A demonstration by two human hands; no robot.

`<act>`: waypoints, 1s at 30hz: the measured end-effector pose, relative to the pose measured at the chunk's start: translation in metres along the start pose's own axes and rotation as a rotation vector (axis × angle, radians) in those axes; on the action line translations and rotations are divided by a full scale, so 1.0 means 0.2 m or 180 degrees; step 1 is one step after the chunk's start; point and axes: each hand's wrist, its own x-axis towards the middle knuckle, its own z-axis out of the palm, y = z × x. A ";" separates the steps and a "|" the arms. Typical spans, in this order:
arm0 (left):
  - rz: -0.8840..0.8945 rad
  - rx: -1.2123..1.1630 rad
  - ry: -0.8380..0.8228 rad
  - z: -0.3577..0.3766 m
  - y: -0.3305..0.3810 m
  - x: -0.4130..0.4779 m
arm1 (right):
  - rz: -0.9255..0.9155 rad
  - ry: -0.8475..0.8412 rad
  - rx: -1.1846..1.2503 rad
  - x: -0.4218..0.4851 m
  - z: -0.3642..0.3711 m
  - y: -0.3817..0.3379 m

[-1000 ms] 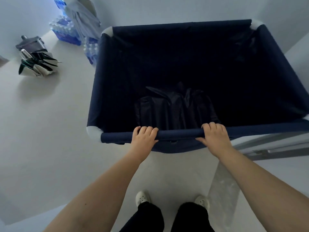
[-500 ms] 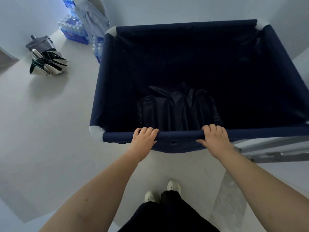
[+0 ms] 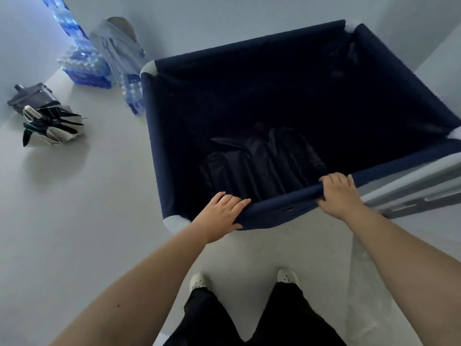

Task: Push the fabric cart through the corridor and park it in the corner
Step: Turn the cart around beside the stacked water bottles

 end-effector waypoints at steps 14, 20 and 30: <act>0.0905 -0.0388 0.0004 -0.06 -0.39 -0.20 | -0.0143 0.0516 0.0146 -0.17 0.13 -0.82; 0.1224 -0.0546 0.0042 -0.03 -0.51 -0.18 | 0.0659 0.0337 0.0013 -0.15 0.13 -0.93; 0.2167 -0.0113 -0.0200 -0.09 -1.30 -0.22 | 0.1908 0.0591 0.0960 -0.29 0.12 -1.62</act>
